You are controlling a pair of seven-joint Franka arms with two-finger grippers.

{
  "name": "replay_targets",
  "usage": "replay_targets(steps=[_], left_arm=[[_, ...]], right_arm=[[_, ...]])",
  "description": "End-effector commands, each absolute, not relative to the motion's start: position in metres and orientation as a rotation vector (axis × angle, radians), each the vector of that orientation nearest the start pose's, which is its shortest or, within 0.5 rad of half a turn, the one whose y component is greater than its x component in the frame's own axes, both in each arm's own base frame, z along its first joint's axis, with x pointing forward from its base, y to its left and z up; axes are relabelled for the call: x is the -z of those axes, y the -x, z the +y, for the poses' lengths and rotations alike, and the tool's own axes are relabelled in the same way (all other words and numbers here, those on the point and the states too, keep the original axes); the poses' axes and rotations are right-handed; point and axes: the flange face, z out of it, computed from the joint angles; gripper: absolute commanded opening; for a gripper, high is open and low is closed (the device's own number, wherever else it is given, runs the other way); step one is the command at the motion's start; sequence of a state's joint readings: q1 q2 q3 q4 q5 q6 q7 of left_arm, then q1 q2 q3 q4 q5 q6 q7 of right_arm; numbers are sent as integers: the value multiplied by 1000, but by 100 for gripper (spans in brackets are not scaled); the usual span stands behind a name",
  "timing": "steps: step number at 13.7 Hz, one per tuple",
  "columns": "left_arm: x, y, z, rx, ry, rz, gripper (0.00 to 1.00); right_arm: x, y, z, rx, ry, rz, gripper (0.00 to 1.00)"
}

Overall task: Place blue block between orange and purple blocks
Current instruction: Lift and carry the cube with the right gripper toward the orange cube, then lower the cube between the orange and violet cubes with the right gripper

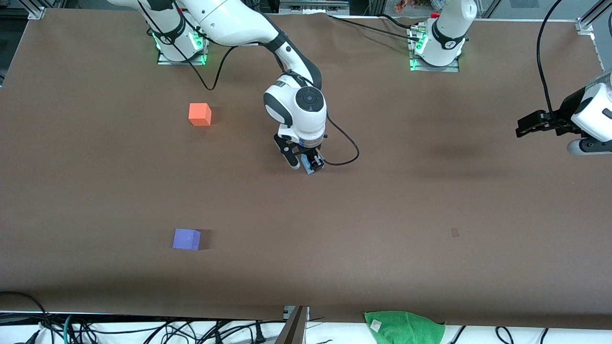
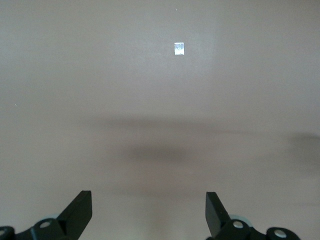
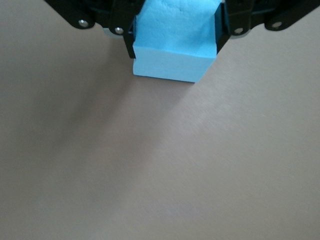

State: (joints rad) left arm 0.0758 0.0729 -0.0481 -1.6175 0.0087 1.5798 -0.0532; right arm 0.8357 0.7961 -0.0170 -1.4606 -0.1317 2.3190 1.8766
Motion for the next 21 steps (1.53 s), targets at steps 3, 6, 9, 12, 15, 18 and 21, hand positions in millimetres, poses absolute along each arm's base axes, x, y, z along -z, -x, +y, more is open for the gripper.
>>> replay_targets(steps=[3, 6, 9, 12, 15, 18, 21], left_arm=[[-564, -569, 14, -157, 3139, -135, 100], [-563, -570, 14, -157, 3139, -135, 100], [-562, -570, 14, -159, 3139, -133, 100], [-562, -570, 14, -159, 3138, -142, 100], [-561, -570, 14, -164, 3138, -142, 100], [-561, -570, 14, -164, 3138, -142, 100], [-561, -570, 14, -164, 3138, -142, 100]], right_arm=[[-272, -539, 448, 120, 3155, 1022, 34], [-298, -561, 365, 31, 3312, 699, 34], [-318, -583, 262, -51, 3360, 387, 34], [-306, -589, 155, -32, 3263, 166, 30], [-274, -569, 135, -11, 3196, 120, 30], [-250, -556, 133, 30, 3191, 14, 31], [-232, -547, 138, 52, 3184, -12, 31]])
